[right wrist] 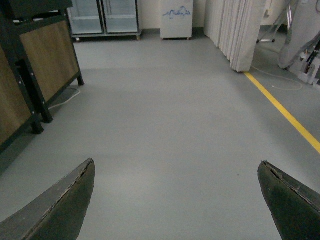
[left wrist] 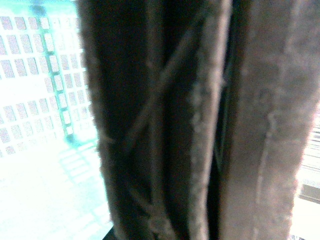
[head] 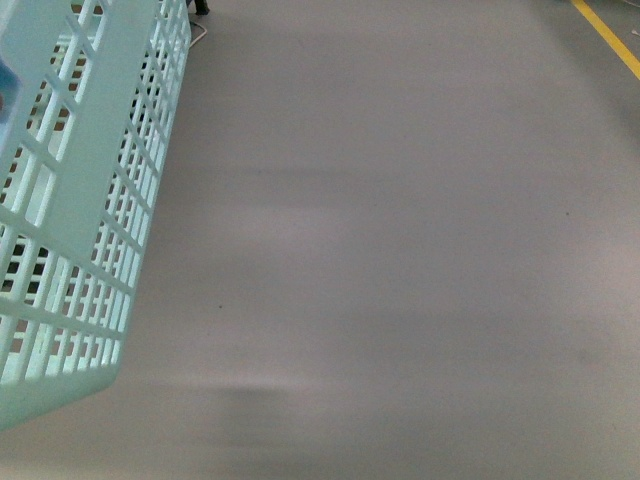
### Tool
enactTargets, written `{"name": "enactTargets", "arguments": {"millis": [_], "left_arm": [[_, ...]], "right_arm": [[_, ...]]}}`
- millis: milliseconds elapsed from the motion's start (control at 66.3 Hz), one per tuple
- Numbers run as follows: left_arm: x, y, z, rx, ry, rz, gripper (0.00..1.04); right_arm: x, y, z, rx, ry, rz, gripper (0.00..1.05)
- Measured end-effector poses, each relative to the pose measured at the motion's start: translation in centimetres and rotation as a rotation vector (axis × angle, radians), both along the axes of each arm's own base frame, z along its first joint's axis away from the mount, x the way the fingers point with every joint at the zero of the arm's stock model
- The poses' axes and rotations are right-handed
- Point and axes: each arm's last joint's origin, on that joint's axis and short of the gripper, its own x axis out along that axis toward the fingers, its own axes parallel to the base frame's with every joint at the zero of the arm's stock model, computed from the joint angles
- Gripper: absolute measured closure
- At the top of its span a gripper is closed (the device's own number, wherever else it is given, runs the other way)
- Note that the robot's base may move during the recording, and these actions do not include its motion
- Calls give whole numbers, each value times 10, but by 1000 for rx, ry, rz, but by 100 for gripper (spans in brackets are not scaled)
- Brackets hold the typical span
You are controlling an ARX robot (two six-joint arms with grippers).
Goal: Pick lemon and mango into basket
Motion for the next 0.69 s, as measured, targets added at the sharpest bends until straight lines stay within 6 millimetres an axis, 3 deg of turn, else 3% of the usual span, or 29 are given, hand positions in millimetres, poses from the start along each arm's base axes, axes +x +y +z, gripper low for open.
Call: {"name": "enactTargets", "arguments": {"millis": [694], "left_arm": [[0, 0, 1, 0, -2, 0, 90]], "right_arm": [[0, 0, 0, 0, 0, 0, 9]]}}
